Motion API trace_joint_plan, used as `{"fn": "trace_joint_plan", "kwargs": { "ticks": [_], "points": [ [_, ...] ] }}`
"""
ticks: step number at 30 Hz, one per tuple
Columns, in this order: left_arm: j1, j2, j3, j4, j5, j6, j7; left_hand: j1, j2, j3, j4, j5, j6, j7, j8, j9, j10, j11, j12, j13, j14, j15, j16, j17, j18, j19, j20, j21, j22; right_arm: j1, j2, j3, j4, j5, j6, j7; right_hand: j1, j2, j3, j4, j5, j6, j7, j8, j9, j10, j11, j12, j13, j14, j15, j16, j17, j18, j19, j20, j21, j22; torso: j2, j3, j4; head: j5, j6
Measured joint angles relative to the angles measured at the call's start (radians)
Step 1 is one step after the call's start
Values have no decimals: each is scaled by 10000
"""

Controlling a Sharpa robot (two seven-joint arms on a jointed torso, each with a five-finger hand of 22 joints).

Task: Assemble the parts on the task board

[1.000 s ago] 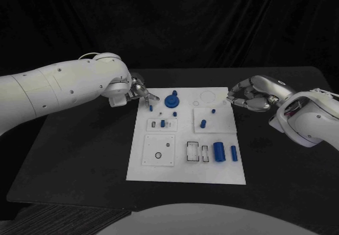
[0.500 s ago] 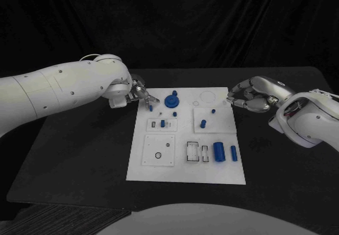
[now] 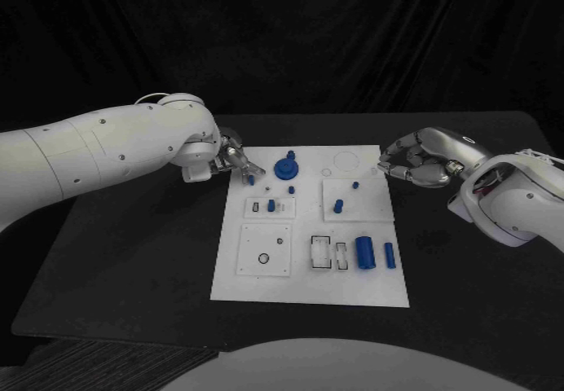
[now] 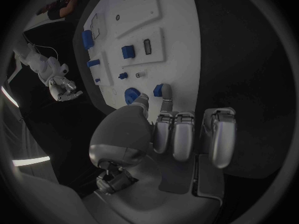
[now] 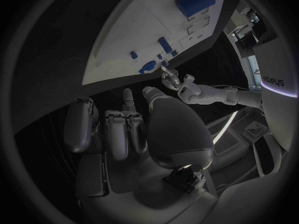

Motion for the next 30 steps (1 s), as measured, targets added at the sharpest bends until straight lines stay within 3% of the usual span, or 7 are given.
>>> {"fn": "trace_joint_plan", "kwargs": {
  "ticks": [8,12,21,30],
  "points": [
    [-5,5,0,3,0,22,1,175,15,39,-202,472,-38,-37,40,183,4,-4,0,0,0,0,0,0,1,0,0,-39,0,-7,2,0,-15,0,7,-2,0,0,0,0,0,0,0,0,0,0,0,0,0,0,0,0,0,0,0,0,0,0,0,2,1,-18,0],
    [-7,2,0,3,0,32,5,399,51,222,-441,1129,-92,-91,83,300,7,-67,0,0,0,0,0,0,0,0,0,-39,0,-21,11,0,-29,0,10,-2,0,0,0,0,49,0,0,0,-10,0,0,0,0,0,0,0,0,0,0,0,0,-1,2,2,1,-6,0],
    [-11,-2,1,-1,0,50,16,712,2,541,-761,1983,-163,-163,84,374,1,-72,0,0,14,-60,0,0,0,0,0,-39,0,-44,22,0,-45,0,19,-2,0,0,27,-27,47,0,0,0,-10,0,0,0,0,0,0,0,0,0,0,0,0,-1,4,3,1,5,0],
    [-11,-2,3,-4,0,72,27,995,-83,921,-1065,2577,-168,-166,83,394,28,-116,0,0,-1,-75,0,0,0,-38,-37,-39,0,-50,37,0,-58,0,31,-4,-1,0,27,-27,46,0,0,0,-9,0,0,0,0,0,0,0,0,-1,0,0,-3,-2,6,6,7,-10,0]
  ]
}}
